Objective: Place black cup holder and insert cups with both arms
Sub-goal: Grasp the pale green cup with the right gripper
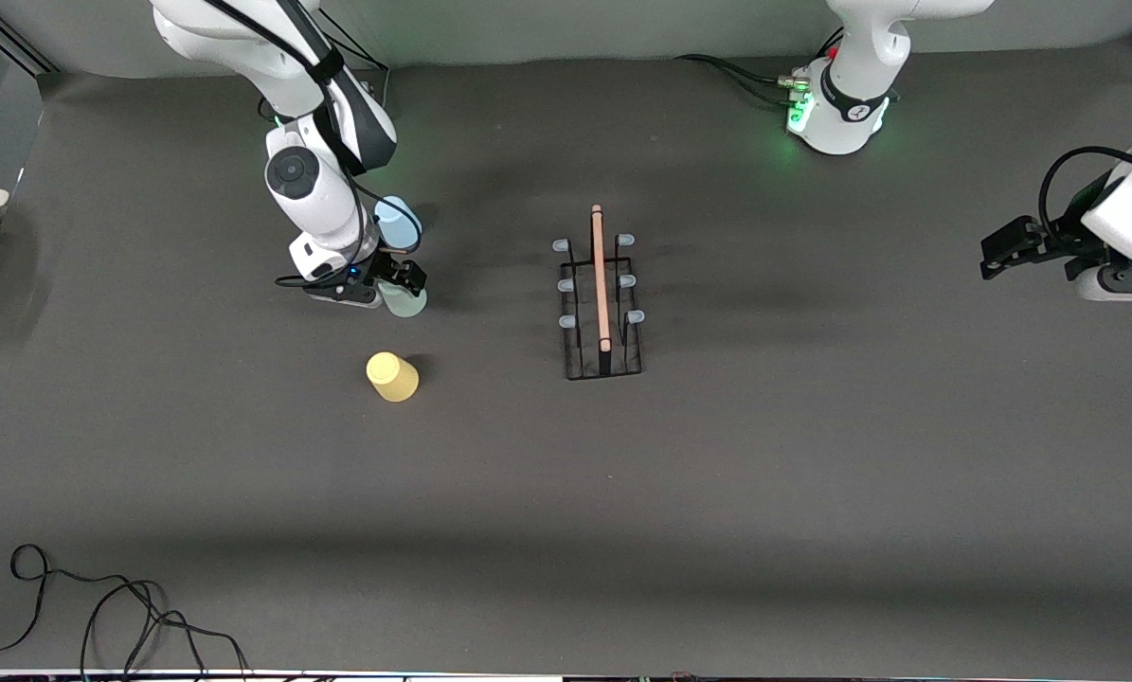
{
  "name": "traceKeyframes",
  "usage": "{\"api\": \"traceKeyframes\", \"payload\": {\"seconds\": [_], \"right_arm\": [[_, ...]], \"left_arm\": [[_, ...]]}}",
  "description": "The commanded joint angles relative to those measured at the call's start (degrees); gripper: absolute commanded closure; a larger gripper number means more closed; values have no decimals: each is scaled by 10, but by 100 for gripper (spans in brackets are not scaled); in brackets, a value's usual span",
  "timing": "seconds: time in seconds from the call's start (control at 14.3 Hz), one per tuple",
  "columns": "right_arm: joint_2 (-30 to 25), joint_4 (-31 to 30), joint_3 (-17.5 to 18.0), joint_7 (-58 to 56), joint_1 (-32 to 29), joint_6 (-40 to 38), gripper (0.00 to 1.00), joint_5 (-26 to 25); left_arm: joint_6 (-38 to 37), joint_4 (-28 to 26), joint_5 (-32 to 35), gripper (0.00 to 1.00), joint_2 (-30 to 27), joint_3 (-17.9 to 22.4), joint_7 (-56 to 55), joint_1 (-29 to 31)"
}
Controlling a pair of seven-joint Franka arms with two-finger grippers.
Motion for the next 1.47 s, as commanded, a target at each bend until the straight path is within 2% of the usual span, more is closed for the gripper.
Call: {"api": "traceKeyframes", "payload": {"seconds": [0.0,0.07,0.14,0.35,0.49,0.7,1.05,1.26,1.4], "right_arm": [[8,5,-5,8,6,5,0,6],[10,5,-5,7,7,7,3,6],[10,5,-5,7,7,12,17,6],[7,5,-5,2,7,11,71,6],[0,6,-5,1,7,8,98,6],[-29,10,-5,12,8,-9,100,6],[-112,74,-4,34,8,-191,100,6],[-118,139,0,63,10,-279,100,6],[-111,182,16,92,10,-308,100,7]], "left_arm": [[35,-24,10,0,-11,-2,7,1],[49,-32,10,0,-11,-1,7,1],[54,-36,10,0,-11,-2,6,2],[70,-48,10,0,-11,-1,7,5],[73,-48,10,0,-10,0,7,6],[72,-48,11,0,-9,0,7,12],[70,-57,16,0,-12,0,7,13],[71,-57,19,0,-12,3,7,16],[71,-57,19,0,-12,3,7,15]]}}
